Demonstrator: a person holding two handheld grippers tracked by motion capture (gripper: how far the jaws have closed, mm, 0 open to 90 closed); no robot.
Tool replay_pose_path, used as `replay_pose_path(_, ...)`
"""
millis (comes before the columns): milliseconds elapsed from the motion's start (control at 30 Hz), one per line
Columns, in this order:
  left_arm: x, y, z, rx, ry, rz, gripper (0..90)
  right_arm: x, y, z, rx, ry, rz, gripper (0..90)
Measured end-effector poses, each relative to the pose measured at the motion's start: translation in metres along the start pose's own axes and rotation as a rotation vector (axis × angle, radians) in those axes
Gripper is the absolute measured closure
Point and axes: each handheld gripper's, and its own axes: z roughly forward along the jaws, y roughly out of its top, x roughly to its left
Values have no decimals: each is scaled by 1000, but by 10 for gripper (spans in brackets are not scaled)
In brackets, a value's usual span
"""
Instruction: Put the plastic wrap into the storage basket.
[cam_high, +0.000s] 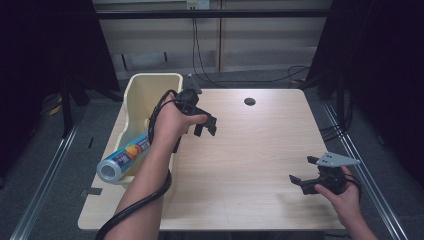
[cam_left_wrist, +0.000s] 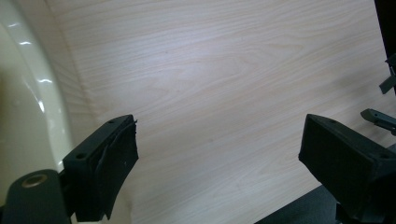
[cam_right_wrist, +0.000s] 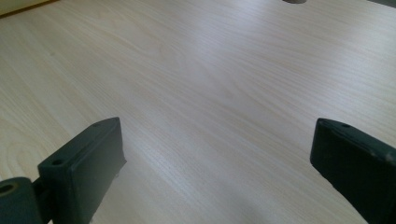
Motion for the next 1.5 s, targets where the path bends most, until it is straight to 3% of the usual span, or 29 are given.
replay_pose_path(133, -4, 0, 5, -18, -7, 6, 107, 0, 0, 0, 1, 2, 4, 28)
replay_pose_path(667, -17, -3, 27, 0, -37, 58, 99, 0, 0, 0, 2, 7, -5, 28)
replay_pose_path(1200, -29, -9, 47, -39, -62, 97, 109, 1, 0, 0, 6, 8, -3, 28)
replay_pose_path(1500, -34, -14, 61, -22, -87, 113, 103, 1, 0, 1, 9, 13, -11, 28)
